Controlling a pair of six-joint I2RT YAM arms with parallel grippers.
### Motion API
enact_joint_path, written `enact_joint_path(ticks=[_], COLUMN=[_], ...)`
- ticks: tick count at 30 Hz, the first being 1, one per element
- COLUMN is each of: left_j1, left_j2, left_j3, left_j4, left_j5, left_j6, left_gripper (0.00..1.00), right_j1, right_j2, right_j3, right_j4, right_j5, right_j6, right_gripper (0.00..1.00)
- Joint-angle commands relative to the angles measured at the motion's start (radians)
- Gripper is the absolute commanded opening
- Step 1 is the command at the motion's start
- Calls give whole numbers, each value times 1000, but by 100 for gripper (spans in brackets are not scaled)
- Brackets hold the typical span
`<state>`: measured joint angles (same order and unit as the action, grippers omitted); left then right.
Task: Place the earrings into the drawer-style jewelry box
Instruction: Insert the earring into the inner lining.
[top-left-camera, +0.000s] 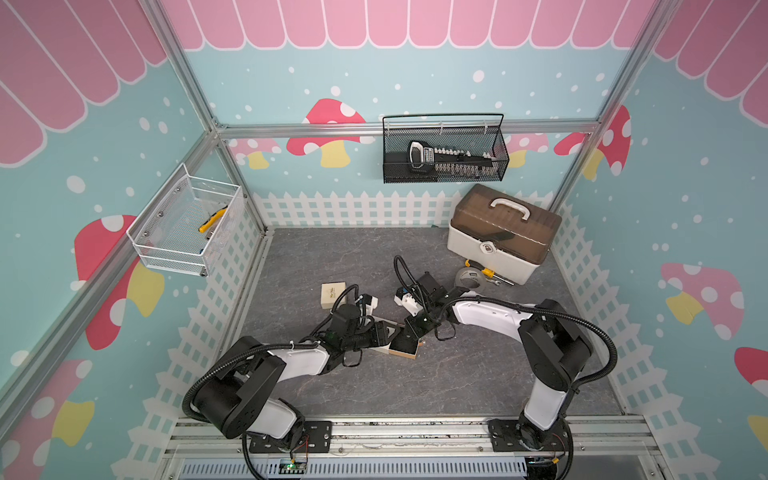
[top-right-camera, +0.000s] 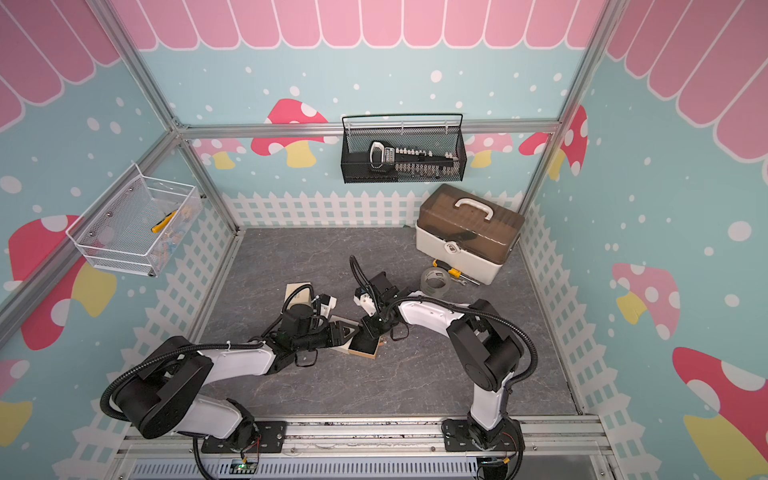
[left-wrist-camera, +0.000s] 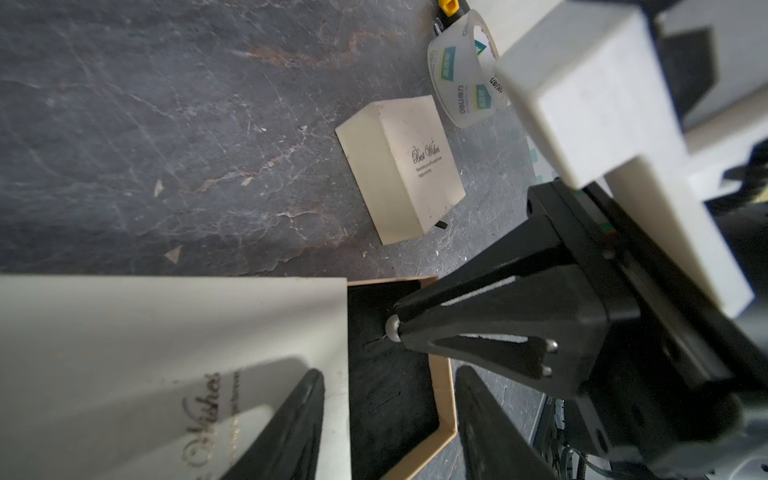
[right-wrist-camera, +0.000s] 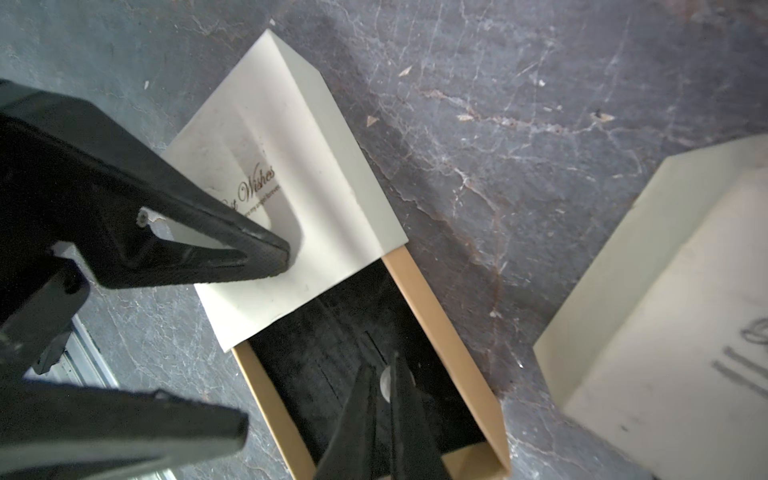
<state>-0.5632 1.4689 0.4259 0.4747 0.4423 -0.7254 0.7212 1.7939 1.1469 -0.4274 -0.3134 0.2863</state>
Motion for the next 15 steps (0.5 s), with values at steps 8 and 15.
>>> enact_joint_path(ticks=[8, 15], left_j1=[-29, -30], left_j2=[-49, -11], left_j3=[32, 25], left_j4=[-142, -108], left_j5=[-5, 5], left_j6=[69, 64], left_gripper=[53, 53], right_j1=[7, 7], right_j2=[-43, -42], right_j3=[-22, -30], right_j4=[-27, -27], right_j5=[53, 17], right_j6=[-2, -4], right_gripper=[13, 15])
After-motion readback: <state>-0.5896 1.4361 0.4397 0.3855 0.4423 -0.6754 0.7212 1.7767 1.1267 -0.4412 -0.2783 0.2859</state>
